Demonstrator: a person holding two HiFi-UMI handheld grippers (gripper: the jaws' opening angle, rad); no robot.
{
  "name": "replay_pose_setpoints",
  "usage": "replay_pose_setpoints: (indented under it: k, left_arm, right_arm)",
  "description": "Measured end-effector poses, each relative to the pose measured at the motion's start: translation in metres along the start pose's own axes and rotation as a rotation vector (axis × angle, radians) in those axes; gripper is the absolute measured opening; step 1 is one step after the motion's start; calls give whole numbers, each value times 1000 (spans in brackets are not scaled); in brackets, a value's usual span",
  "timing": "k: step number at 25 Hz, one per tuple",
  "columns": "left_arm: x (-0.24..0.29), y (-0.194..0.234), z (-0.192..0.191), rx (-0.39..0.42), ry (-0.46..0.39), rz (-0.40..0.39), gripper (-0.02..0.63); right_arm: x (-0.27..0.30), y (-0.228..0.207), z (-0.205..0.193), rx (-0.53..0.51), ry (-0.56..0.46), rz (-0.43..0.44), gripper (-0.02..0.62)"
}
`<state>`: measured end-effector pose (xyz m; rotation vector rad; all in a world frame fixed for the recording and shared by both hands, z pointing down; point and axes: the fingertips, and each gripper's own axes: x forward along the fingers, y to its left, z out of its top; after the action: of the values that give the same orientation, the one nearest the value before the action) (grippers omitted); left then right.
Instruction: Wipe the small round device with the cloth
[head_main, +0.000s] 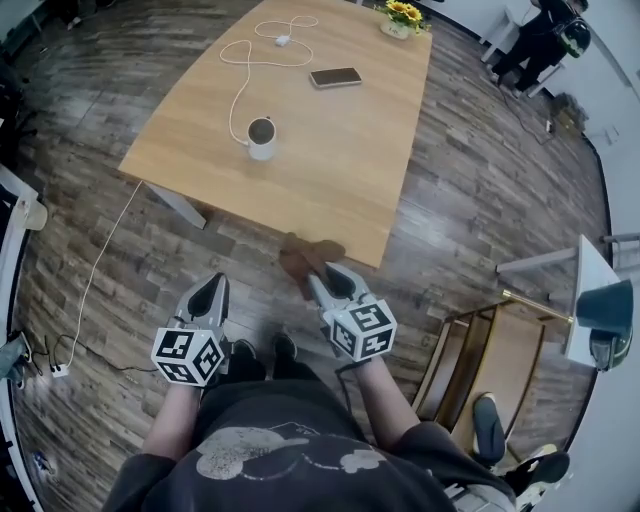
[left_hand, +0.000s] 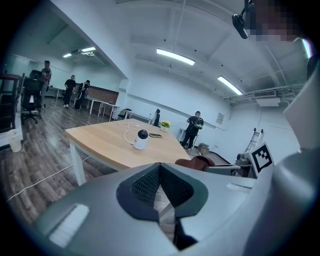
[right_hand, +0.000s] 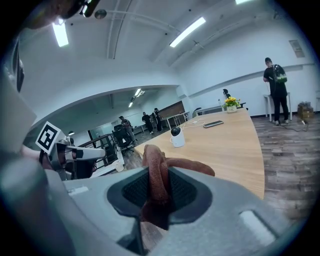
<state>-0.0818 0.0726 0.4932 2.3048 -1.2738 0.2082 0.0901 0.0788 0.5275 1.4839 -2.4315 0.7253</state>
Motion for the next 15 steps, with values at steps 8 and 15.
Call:
replay_pose_setpoints:
  k: [8,15]
  left_arm:
    - [-29,-20,-8,-22,-30,-65,18]
    - [-97,-2,-26,-28,-52,-20,18]
  right_arm:
    - [-22,26,-5,-16,-12,-42,77]
    - [-52,64,-14,-19,-45,-80,77]
